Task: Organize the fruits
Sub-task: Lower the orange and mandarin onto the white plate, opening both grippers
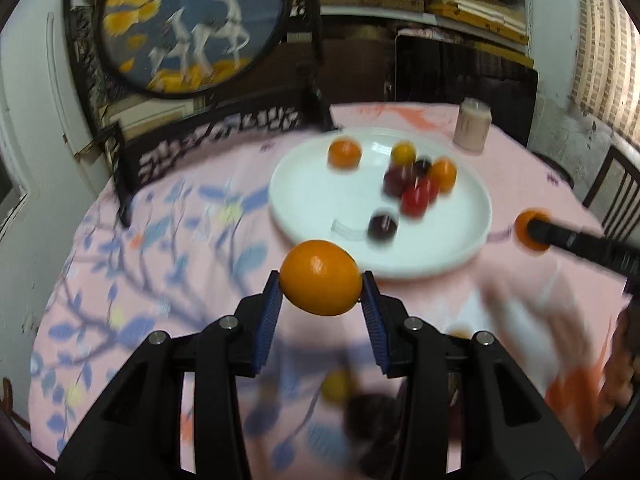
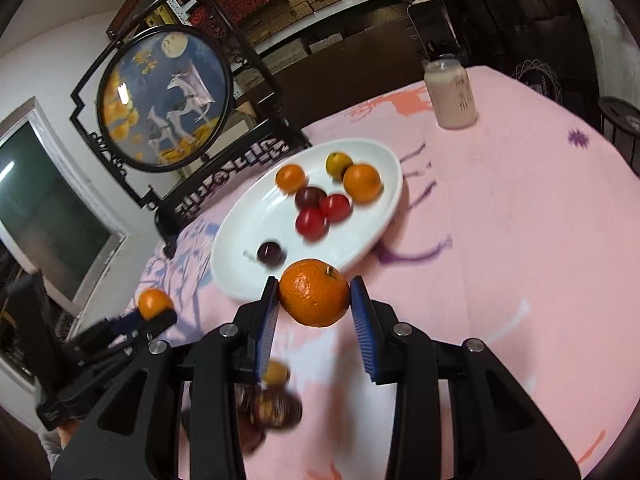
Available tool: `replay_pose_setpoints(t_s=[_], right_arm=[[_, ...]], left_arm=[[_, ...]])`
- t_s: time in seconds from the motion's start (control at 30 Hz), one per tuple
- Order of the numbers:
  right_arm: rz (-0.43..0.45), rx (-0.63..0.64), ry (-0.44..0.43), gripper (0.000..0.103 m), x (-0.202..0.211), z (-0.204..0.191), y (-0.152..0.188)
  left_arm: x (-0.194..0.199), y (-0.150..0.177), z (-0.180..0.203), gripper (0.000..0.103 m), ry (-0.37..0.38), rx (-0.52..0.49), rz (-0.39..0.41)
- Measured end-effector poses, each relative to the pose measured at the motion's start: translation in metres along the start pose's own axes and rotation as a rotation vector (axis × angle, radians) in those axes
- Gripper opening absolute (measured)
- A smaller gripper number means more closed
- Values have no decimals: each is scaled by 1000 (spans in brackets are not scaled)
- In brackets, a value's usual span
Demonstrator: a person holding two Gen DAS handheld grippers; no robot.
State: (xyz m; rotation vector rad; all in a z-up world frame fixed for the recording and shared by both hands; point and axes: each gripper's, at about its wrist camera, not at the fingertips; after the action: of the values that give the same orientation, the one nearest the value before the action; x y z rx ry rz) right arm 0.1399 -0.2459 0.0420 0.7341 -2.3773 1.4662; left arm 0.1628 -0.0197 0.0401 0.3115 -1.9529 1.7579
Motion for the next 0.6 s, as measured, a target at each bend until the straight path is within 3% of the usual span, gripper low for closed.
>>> replay_pose_setpoints(t_s=[0.13,0.27,0.33,0.43,0.53,0.6], right_arm=[[-14,54,14,37,-34,-15,-12],[-46,85,13,38,-64,-19,-11],[-39,93,13,45,-68,-17,-12],[-1,106,1,59,-61,-20,-15],[16,92,-21,60,-52,-22,-16],[17,86,-27,60,-46,-22,-14]], left_arm=[[-36,-17,8,41,6,27,-7],[-67,-12,4,41,6,55,-42],[-70,-9,2,41,4,51,-45],[-64,-12,-3,51,11,67,-29],[-50,-15,-8,55,9,76,-2],[-39,-12,-11,64,5,70,15]])
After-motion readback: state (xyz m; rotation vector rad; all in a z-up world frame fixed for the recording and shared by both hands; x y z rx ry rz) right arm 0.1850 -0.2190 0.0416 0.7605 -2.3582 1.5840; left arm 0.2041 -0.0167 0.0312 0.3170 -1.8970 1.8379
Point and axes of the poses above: each gripper's, at about its wrist camera, not at the fingertips, and x roughly against the way its jaws point, z to its right, y to its underside, and after that the axes turned 12 degrees about z, right-handed
